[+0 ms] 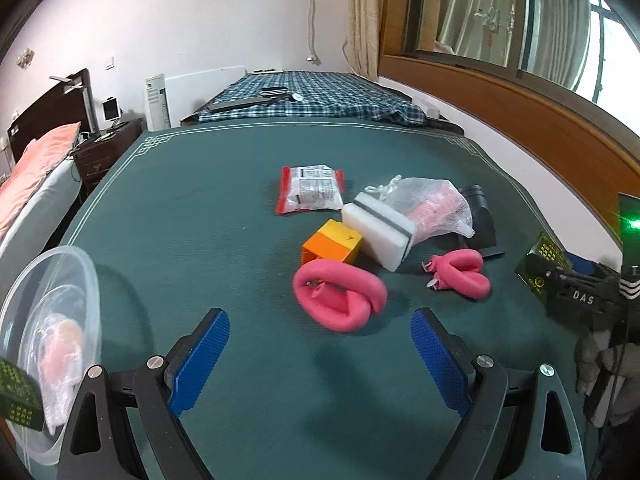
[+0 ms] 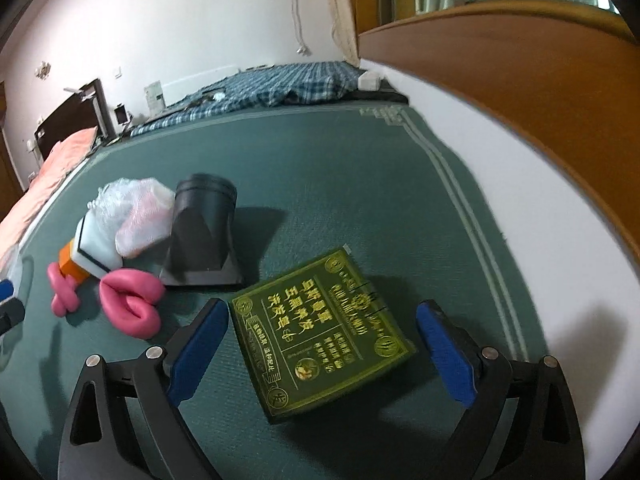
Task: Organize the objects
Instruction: 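Grasp the green printed box with the right gripper while the left grasps the pink foam ring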
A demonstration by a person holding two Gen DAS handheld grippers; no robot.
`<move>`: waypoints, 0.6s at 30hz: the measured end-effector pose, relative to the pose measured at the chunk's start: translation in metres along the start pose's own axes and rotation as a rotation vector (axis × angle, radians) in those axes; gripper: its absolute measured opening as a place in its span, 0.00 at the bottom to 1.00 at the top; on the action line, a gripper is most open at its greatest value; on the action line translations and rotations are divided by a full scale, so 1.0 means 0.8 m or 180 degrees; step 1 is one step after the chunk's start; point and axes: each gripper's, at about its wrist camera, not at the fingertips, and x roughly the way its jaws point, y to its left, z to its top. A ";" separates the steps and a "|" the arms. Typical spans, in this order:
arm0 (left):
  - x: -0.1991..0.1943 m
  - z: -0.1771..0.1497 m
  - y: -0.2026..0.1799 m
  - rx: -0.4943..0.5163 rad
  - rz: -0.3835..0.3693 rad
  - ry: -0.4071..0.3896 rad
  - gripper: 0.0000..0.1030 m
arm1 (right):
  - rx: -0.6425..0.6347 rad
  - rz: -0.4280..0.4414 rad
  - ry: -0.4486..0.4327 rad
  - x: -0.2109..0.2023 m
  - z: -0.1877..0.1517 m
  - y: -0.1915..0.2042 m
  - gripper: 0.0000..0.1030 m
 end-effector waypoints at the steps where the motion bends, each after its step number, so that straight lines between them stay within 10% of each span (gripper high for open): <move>1: 0.004 0.002 -0.002 0.0013 -0.0016 0.0010 0.92 | 0.0001 0.0019 0.0031 0.003 -0.001 0.000 0.93; 18: 0.063 0.014 -0.004 0.0009 0.0065 0.0199 0.92 | 0.0024 0.0092 0.0026 0.004 -0.007 0.000 0.84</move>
